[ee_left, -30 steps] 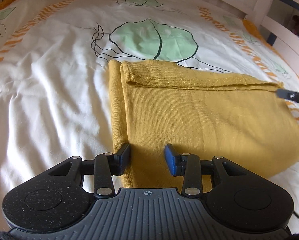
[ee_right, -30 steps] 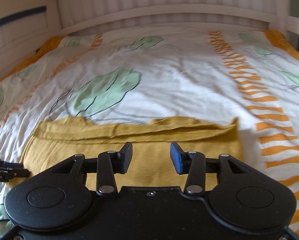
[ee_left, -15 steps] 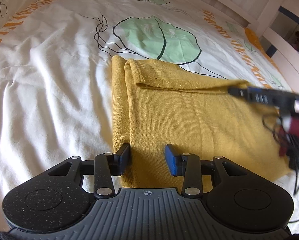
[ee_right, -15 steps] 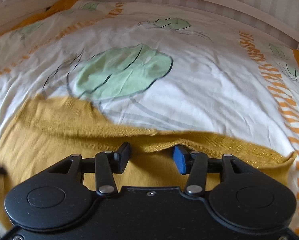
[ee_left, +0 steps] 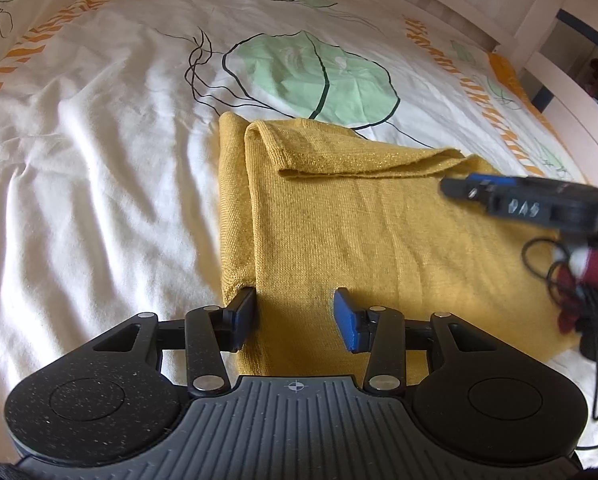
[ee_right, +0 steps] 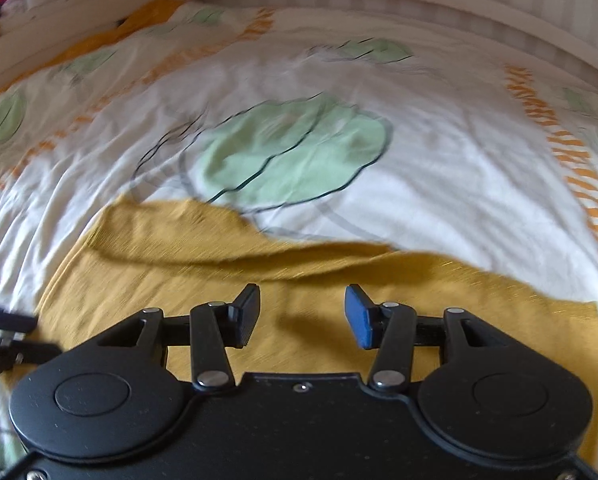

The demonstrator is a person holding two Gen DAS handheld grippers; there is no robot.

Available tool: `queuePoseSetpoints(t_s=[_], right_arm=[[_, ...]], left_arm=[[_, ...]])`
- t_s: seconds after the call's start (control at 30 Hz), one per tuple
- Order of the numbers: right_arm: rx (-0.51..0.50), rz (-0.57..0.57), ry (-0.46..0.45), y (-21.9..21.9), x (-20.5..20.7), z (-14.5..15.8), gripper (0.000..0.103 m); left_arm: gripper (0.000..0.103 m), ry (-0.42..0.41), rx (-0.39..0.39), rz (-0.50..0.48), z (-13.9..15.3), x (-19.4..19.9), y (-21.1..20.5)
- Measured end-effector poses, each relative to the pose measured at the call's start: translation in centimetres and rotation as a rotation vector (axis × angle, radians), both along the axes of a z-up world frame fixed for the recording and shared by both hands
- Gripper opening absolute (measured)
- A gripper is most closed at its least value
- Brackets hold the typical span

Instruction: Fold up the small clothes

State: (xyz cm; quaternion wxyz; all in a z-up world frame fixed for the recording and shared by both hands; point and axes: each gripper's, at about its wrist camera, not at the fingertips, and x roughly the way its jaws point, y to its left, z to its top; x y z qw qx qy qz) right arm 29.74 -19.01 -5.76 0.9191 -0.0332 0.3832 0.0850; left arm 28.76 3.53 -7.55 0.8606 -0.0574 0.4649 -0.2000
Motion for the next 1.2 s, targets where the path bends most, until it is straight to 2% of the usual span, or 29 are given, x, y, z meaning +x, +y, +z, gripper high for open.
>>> queuePoseSetpoints(t_s=[0.17, 0.37, 0.47, 0.57, 0.7, 0.77, 0.93, 1.03, 1.2], right_arm=[[-0.021, 0.05, 0.015, 2.7, 2.1, -1.0, 0.056], [0.082, -0.009, 0.025, 3.4, 5.7, -1.2, 0.057], [0.133, -0.044, 0.012, 2.8, 5.7, -0.8, 0.057], [0.129, -0.037, 0.004, 2.4, 4.9, -0.6, 0.057], [0.073, 0.017, 0.007, 3.2, 3.9, -0.6, 0.057], [0.076, 0.05, 0.017, 3.8, 3.7, -0.7, 0.057], [0.086, 0.168, 0.03, 6.7, 4.4, -1.2, 0.057], [0.12, 0.228, 0.015, 8.4, 5.3, -1.1, 0.057], [0.234, 0.249, -0.068, 9.0, 5.5, 0.2, 0.058]], left_arm=[[0.042, 0.009, -0.014, 0.003, -0.1, 0.0, 0.3], [0.042, 0.018, -0.029, 0.006, -0.1, 0.0, 0.5], [0.042, 0.019, -0.033, 0.007, -0.1, 0.0, 0.6], [0.042, 0.017, -0.03, 0.005, -0.1, -0.1, 0.5], [0.042, 0.013, -0.028, 0.007, 0.0, -0.1, 0.3], [0.042, 0.01, -0.046, 0.025, 0.1, -0.1, 0.6], [0.042, 0.05, -0.19, 0.125, 0.0, 0.4, 2.9], [0.042, 0.063, -0.222, 0.155, -0.1, 0.6, 3.6], [0.042, 0.053, -0.196, 0.135, 0.1, 0.6, 3.2]])
